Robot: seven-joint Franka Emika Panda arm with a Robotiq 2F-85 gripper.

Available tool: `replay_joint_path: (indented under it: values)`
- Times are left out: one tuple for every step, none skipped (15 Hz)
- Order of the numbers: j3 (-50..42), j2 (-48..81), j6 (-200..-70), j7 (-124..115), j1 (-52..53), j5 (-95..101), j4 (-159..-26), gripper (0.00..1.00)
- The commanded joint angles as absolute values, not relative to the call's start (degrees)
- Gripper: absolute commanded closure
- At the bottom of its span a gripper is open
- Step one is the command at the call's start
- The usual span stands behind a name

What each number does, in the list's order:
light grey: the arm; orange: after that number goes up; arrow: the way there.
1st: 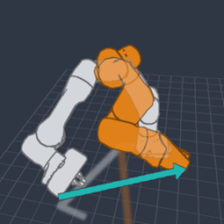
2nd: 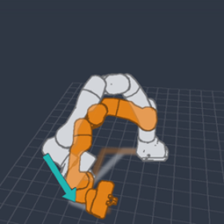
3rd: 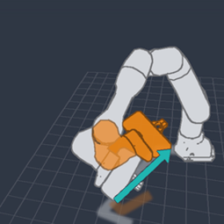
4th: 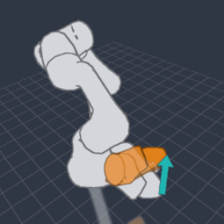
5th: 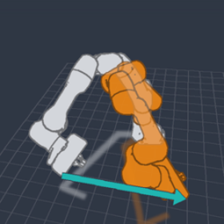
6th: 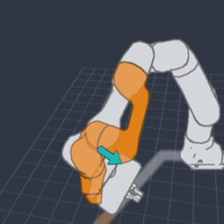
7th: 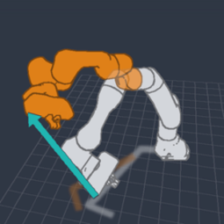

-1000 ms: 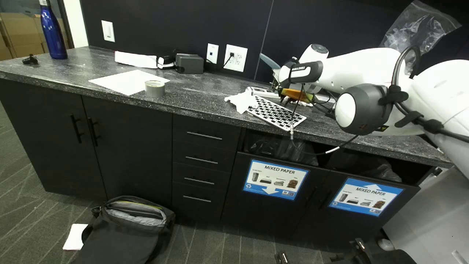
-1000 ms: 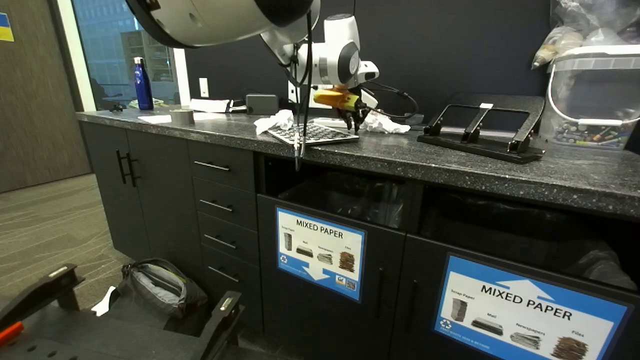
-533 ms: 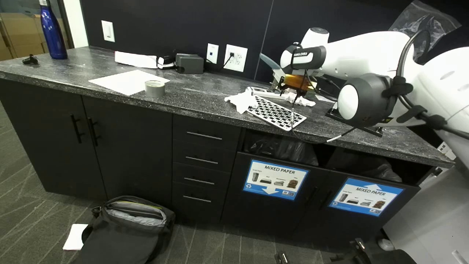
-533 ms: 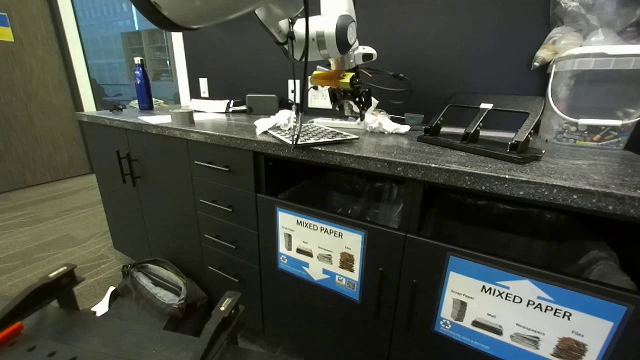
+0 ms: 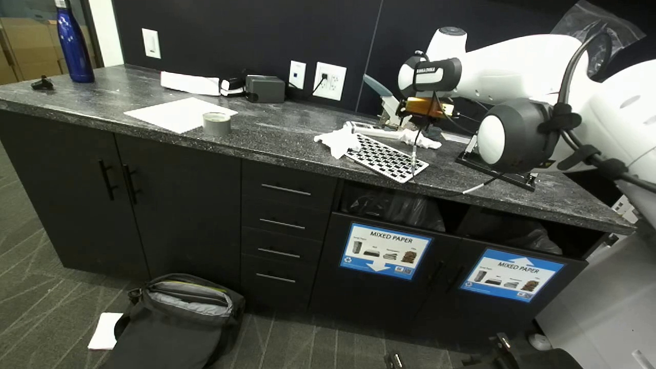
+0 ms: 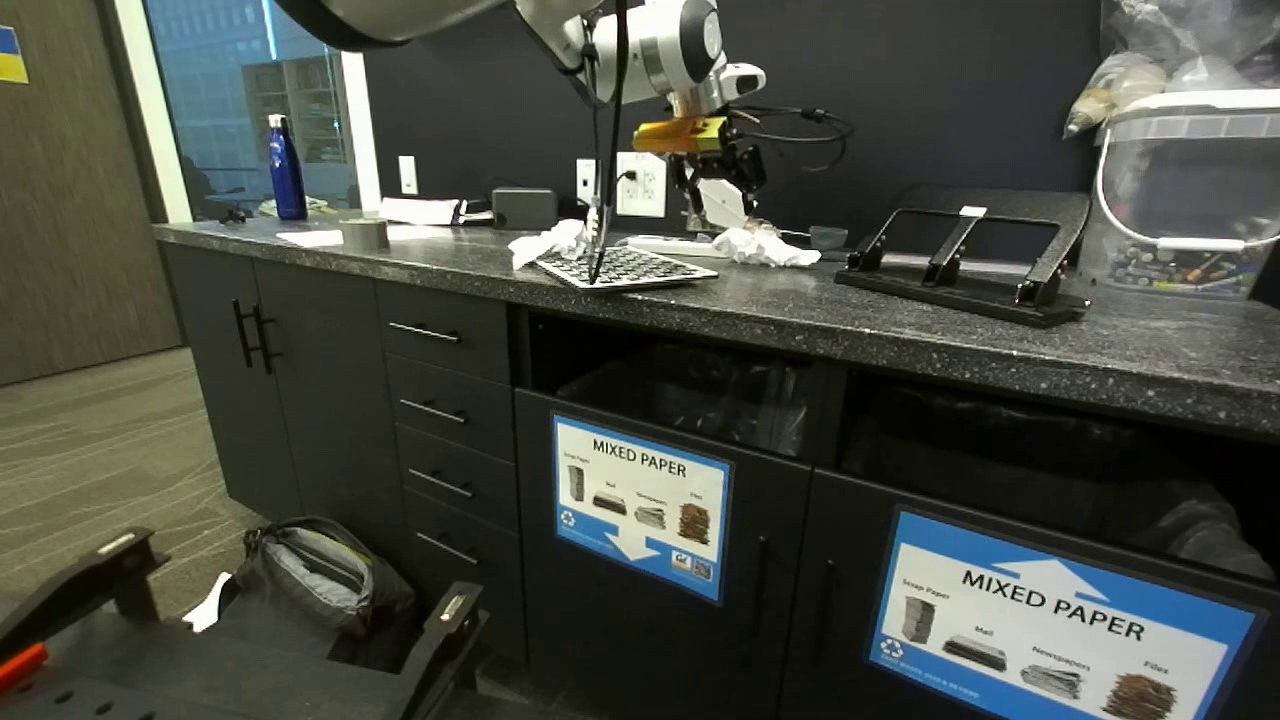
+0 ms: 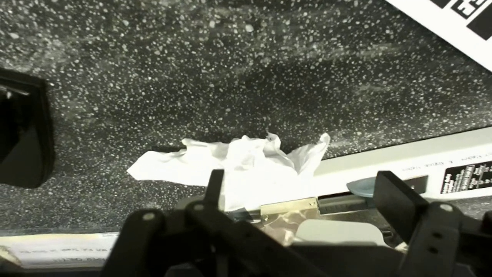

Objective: Put all the white pieces of paper in the left bin

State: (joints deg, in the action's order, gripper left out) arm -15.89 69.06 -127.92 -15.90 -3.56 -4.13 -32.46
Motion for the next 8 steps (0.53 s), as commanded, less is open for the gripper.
replay_joint_path:
  values:
    - [-15.34,72.98,-132.84,-14.20,-6.27,-4.68,-29.58,0.00]
    - [-15.13,73.70,-133.74,-13.40,-6.88,-4.64,-29.44,0.00]
    - [-14.72,74.63,-135.36,-13.53,-7.54,-5.02,-29.12,0.00]
    - [-14.25,75.20,-136.66,-12.88,-8.20,-5.24,-28.84,0.00]
    - [-13.57,75.53,-137.63,-12.02,-8.80,-5.46,-28.70,0.00]
    - [-13.02,75.94,-139.11,-11.33,-9.20,-5.54,-28.63,0.00]
    - [-12.35,76.13,-140.28,-10.63,-9.61,-5.64,-28.56,0.00]
    - [-11.72,76.19,-141.21,-9.67,-9.93,-5.70,-28.48,0.00]
